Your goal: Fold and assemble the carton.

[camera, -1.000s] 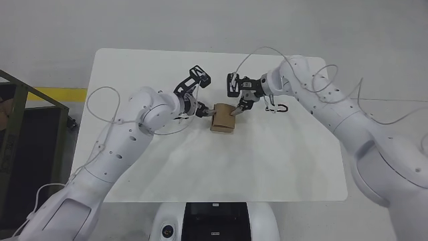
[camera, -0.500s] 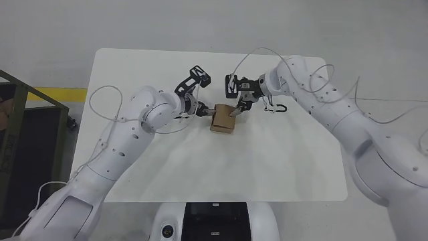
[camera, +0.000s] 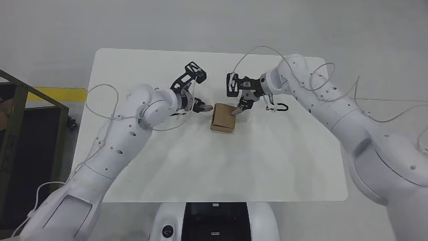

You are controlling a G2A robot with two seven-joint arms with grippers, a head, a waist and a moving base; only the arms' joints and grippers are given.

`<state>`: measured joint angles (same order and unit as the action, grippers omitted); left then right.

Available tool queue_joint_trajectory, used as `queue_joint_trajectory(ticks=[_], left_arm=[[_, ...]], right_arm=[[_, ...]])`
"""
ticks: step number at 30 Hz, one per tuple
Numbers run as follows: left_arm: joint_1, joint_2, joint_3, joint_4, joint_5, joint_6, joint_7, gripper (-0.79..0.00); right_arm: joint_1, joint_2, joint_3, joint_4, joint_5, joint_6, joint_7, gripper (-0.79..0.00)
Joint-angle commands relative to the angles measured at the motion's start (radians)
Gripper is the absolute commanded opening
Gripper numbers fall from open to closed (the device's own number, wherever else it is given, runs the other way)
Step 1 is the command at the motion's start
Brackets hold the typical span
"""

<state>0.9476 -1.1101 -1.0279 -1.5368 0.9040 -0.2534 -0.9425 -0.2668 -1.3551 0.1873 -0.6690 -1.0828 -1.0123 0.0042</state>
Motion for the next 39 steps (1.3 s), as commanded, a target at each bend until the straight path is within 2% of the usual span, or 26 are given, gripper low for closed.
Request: queue_joint_trajectory(ticks=[1,5,9,20,31,39], left_arm=[[0.005,0.002,-0.017,-0.025,-0.022,0.0,-0.007,0.0],[0.035,0.007,-0.026,-0.096,-0.041,-0.016,-0.023,0.0],[0.054,0.008,-0.02,-0.12,-0.05,-0.025,-0.035,0.0],[0.037,-0.002,0.034,-0.069,0.012,-0.001,-0.025,0.0],[0.035,-0.001,0.011,-0.067,0.024,0.011,-0.006,0.0],[0.028,-0.008,0.037,-0.031,0.032,0.011,-0.002,0.0]], right_arm=[[-0.001,-0.001,0.002,0.001,0.001,0.0,0.003,0.0],[-0.002,-0.003,0.004,0.003,0.003,0.0,0.006,0.0],[-0.002,-0.005,0.005,0.004,0.003,0.0,0.008,0.0],[-0.003,-0.007,0.007,0.008,0.0,0.0,0.006,0.0],[-0.002,-0.009,0.006,0.012,-0.002,0.0,0.004,0.0],[-0.001,-0.011,0.003,0.014,-0.004,0.0,0.002,0.0]])
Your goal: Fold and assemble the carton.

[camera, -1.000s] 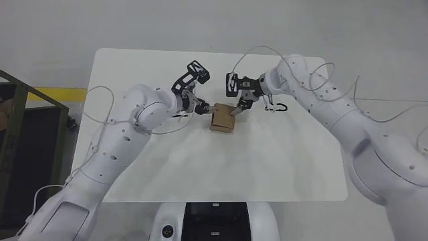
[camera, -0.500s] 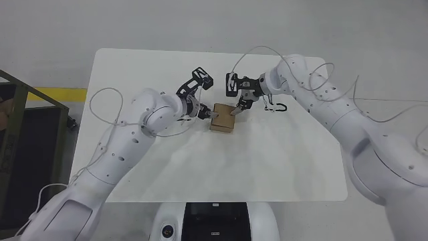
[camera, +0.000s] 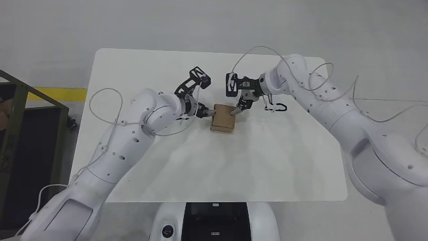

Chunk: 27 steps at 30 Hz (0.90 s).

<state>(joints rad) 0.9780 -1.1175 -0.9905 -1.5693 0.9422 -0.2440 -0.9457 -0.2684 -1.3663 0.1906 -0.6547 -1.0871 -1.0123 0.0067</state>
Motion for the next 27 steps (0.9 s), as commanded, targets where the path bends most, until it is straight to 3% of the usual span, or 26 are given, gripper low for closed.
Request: queue_joint_trajectory(ticks=[1,27], left_arm=[[-0.006,-0.001,-0.007,0.003,-0.019,0.007,0.005,0.0],[-0.032,-0.013,0.012,0.036,-0.035,-0.004,-0.014,0.0]], right_arm=[[0.0,-0.001,-0.001,0.0,0.0,0.0,-0.001,0.0],[0.003,-0.004,-0.012,0.007,0.0,0.0,-0.018,0.0]])
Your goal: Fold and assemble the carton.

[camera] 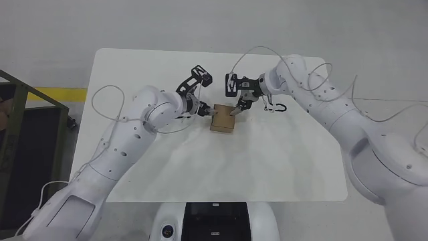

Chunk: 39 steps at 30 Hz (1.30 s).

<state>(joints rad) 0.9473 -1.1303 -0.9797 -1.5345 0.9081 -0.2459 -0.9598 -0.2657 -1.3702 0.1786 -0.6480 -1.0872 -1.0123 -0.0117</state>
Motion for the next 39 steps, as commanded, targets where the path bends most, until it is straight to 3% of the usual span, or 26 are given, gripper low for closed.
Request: queue_joint_trajectory(ticks=[1,33,39], left_arm=[[-0.002,-0.001,0.003,-0.001,0.002,-0.007,0.0,0.0],[-0.005,-0.004,0.013,-0.014,0.01,-0.022,-0.051,0.0],[-0.007,0.001,-0.024,-0.03,-0.026,-0.021,-0.051,0.0]], right_arm=[[0.0,0.0,0.0,0.0,0.001,0.0,0.001,0.0],[0.003,0.0,-0.003,0.003,0.002,0.0,0.001,0.0],[0.004,0.0,-0.002,-0.005,0.003,0.0,0.001,0.0]])
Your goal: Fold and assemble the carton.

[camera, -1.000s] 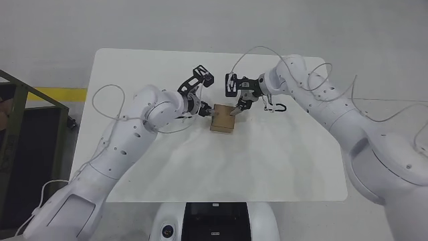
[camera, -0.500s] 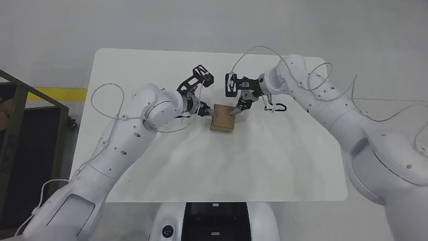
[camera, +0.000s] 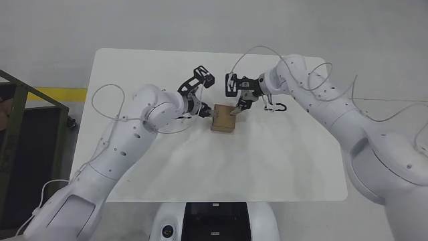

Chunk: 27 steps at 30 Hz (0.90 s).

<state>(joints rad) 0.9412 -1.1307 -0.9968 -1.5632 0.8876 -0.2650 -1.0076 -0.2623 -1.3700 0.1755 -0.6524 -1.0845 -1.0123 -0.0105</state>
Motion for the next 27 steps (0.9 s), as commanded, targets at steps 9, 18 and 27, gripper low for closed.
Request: queue_joint_trajectory(ticks=[9,18,27], left_arm=[[0.026,0.025,-0.132,-0.044,-0.072,-0.032,-0.005,0.0],[0.127,0.064,-0.324,-0.149,-0.13,-0.099,0.018,0.0],[0.237,0.098,-0.529,-0.261,-0.158,-0.181,0.084,0.0]], right_arm=[[0.019,0.012,0.023,-0.014,-0.024,0.0,-0.023,0.0],[0.036,0.071,0.084,-0.061,-0.101,0.013,-0.155,0.0],[0.011,0.181,0.203,-0.166,-0.169,0.068,-0.191,0.0]])
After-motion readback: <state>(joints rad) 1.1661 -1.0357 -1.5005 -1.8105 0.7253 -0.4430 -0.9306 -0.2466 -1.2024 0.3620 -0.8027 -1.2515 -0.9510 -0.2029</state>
